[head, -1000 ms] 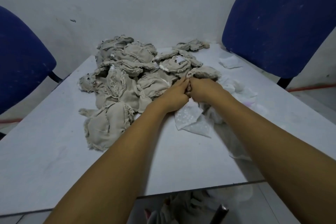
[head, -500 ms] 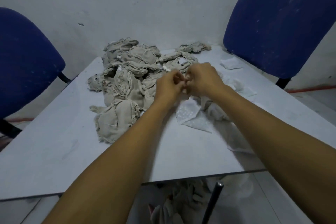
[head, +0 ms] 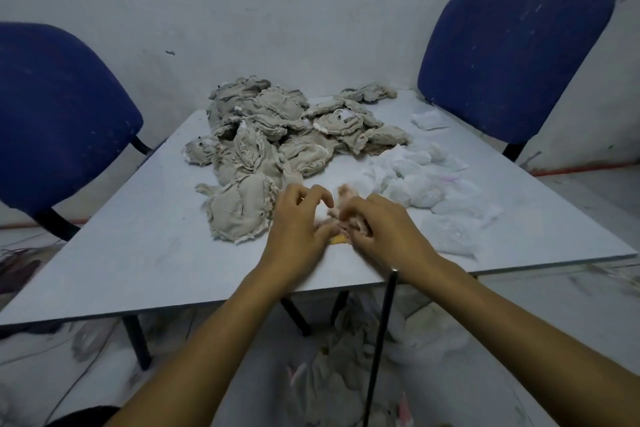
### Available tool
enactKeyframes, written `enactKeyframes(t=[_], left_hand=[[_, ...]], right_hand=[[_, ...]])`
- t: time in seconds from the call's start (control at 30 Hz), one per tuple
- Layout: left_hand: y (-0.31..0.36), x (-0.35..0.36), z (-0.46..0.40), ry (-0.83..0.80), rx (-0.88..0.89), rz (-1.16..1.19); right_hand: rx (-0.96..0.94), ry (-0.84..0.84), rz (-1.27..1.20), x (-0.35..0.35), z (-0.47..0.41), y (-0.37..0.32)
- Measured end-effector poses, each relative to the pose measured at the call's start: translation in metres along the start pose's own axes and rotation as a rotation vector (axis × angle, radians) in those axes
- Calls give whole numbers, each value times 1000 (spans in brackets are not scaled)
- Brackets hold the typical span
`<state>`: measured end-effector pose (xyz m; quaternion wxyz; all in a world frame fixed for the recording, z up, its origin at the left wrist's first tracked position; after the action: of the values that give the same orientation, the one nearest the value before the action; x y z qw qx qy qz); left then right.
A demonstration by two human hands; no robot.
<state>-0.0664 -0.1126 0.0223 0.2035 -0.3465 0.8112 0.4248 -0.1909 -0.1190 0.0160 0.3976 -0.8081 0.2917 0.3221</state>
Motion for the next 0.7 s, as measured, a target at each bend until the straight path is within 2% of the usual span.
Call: enactKeyframes(t=[0.07,0.17,0.23,0.33,0.4,0.5,0.6,0.7], left_hand=[[15,-2,4,15,119,-48],[15,21,13,-214,155,-118],[11,24,14,-279,129,-119],[8,14,9,-227,87,-19],[0,8,6,-186,-7,76],[-12,7,3,-169,-131,203],[-20,6,2,-135,-185,284],[-21,10,3,-160,-185,399]], right_hand=[[16,29,54,-3,6,9],[37,61,86,-2,11,14],[41,82,79,-1,9,12],[61,137,100,-7,10,14],[47,183,114,-14,13,11],[-90,278,96,-26,17,-6],[-255,230,74,-21,19,-18],[-307,203,20,-18,19,-20]])
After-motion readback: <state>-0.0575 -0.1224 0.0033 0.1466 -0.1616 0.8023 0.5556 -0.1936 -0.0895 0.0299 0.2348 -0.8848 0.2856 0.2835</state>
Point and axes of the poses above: each hand's wrist, its own z-axis away from the middle knuckle, its own x-axis out of the palm, y = z × x, the point moved 10 cm from there along -z, towards the middle knuckle, and after that the axes turned 7 degrees about y, right-handed, at the moved point
